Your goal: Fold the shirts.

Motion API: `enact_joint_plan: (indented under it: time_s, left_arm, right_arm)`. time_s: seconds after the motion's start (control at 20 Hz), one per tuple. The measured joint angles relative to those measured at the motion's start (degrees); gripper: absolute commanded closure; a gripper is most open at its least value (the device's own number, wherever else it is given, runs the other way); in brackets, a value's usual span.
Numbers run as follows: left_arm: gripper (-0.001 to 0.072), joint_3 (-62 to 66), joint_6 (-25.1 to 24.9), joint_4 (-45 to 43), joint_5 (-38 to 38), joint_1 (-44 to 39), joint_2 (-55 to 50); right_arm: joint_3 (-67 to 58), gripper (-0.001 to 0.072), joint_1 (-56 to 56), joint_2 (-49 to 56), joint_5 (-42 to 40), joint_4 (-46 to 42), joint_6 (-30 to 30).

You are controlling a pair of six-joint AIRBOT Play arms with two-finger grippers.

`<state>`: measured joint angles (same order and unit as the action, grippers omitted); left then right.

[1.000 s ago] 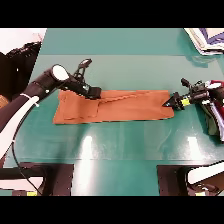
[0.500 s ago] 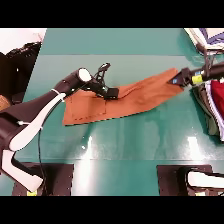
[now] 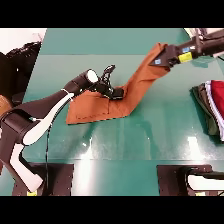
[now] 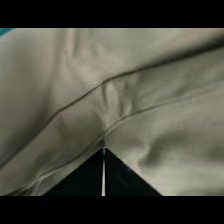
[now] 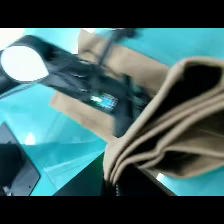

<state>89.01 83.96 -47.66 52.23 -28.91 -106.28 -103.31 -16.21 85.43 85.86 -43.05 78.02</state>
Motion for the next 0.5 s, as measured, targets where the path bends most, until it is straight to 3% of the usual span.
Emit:
enact_joint_plan:
  time_s: [0.3, 0.5]
  left_arm:
    - [0.0682, 0.15, -1.27, -1.51, 2.84, 1.57, 1.27]
    - [0.0681, 0.20, -1.40, -7.54, 6.64, 8.41, 8.02]
  right_arm:
    - [-7.87, 0.0696, -7.63, 5.27, -0.20, -0.02, 0.52]
    - [-9.64, 0.0696, -12.28, 7.78, -2.95, -0.02, 0.57]
